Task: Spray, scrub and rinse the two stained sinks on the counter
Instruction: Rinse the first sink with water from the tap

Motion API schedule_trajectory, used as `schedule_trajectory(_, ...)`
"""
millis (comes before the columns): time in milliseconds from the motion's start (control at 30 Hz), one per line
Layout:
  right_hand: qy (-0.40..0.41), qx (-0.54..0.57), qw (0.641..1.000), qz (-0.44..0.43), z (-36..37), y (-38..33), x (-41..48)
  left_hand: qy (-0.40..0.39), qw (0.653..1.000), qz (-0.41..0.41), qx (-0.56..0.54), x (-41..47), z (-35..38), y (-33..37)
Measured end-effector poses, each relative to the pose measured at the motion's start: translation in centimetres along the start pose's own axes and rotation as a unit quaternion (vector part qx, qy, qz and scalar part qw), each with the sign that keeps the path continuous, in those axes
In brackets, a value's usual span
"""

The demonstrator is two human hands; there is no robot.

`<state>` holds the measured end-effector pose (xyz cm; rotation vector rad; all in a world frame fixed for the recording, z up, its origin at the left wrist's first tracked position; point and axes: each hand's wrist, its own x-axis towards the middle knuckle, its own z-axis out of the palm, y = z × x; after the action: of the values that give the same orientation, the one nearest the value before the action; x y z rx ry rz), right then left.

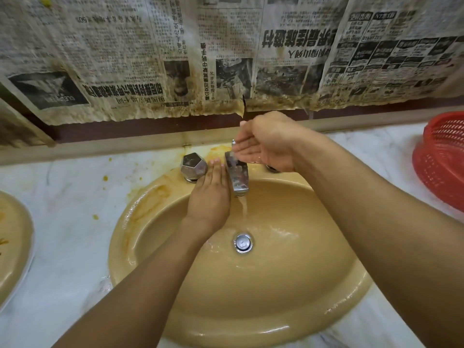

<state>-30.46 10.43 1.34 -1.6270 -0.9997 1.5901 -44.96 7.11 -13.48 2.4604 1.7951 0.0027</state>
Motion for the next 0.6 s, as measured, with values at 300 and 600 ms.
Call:
schedule_trajectory(300,0.098,0.185,0.968,0.138,0.3,10.1,-0.7,-0.039,0.998,-0.017,-0.043,-0.3,-0.6,0.3)
schedule_trajectory(600,0.014,0.382,0.900,0.208,0.2,10.8,-1.7,-0.012,0.999,0.021,-0.034,-1.1,0.2,-1.2)
